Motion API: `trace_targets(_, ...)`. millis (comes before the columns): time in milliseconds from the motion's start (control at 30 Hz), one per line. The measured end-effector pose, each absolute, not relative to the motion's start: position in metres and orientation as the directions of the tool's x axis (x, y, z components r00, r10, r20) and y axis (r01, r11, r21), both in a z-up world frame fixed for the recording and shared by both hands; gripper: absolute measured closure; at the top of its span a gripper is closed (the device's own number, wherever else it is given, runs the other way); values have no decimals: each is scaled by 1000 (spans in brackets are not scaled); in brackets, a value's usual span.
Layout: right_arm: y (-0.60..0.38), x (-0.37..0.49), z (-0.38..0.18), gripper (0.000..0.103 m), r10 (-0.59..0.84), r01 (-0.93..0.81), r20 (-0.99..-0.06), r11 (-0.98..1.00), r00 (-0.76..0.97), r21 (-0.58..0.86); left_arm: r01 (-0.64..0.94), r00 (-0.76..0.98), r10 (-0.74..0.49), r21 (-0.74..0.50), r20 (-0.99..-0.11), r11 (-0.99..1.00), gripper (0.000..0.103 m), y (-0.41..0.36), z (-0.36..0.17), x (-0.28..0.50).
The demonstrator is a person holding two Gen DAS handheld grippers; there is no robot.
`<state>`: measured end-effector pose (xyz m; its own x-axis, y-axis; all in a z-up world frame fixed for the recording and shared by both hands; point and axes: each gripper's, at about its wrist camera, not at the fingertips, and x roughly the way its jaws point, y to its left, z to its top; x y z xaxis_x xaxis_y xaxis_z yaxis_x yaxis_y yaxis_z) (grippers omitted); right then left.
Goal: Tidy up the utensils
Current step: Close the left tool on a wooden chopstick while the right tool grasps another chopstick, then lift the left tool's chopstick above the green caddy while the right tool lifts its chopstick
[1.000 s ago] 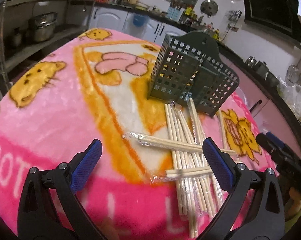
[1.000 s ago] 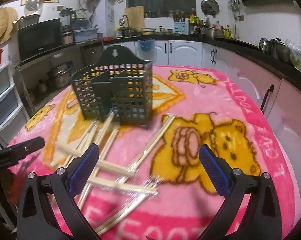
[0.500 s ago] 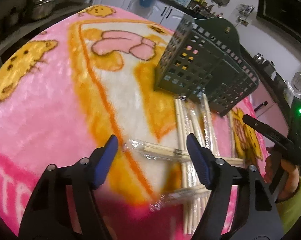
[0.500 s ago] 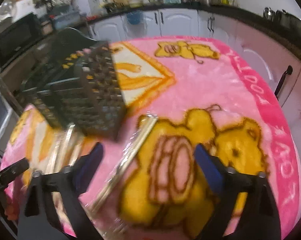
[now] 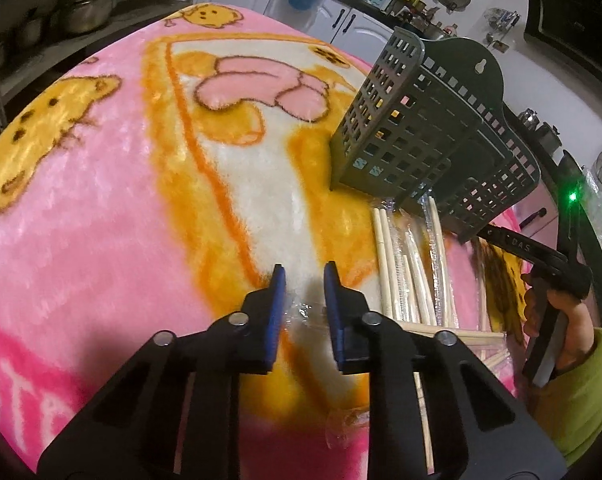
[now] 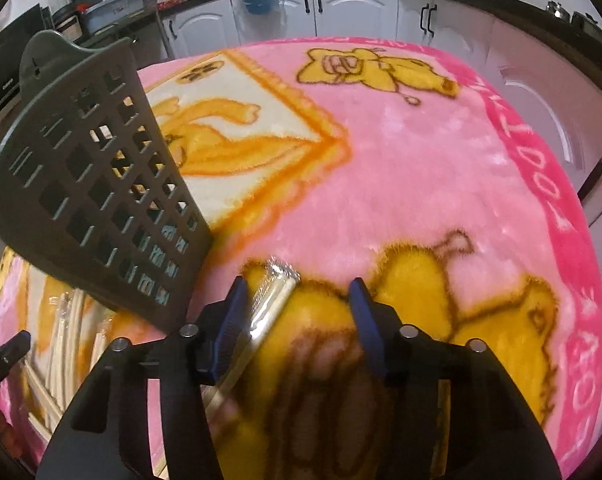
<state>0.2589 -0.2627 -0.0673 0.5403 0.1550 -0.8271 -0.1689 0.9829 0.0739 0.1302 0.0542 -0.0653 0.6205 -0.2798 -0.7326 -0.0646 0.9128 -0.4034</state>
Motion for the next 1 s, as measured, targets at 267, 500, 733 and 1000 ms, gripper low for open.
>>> trace_targets(267, -277, 260, -64, 89, 188, -180, -808, 978, 558, 104, -35, 627, -285, -392, -725, 919, 97, 52, -58, 132)
trace_targets(500, -293, 249, -38, 94, 259, -189, -738, 965, 624, 179, 15, 665, -301, -391, -684, 920, 99, 45, -32, 131)
trace_targets(733, -307, 220, -1, 98, 327, -224, -645, 945, 691, 240, 75, 715, -317, -383, -623, 921, 100, 39, 3, 128)
trace_targets(1000, -310, 190, 37, 100, 389, -289, -552, 921, 738, 263, 147, 753, -341, -362, -562, 921, 100, 24, 38, 128)
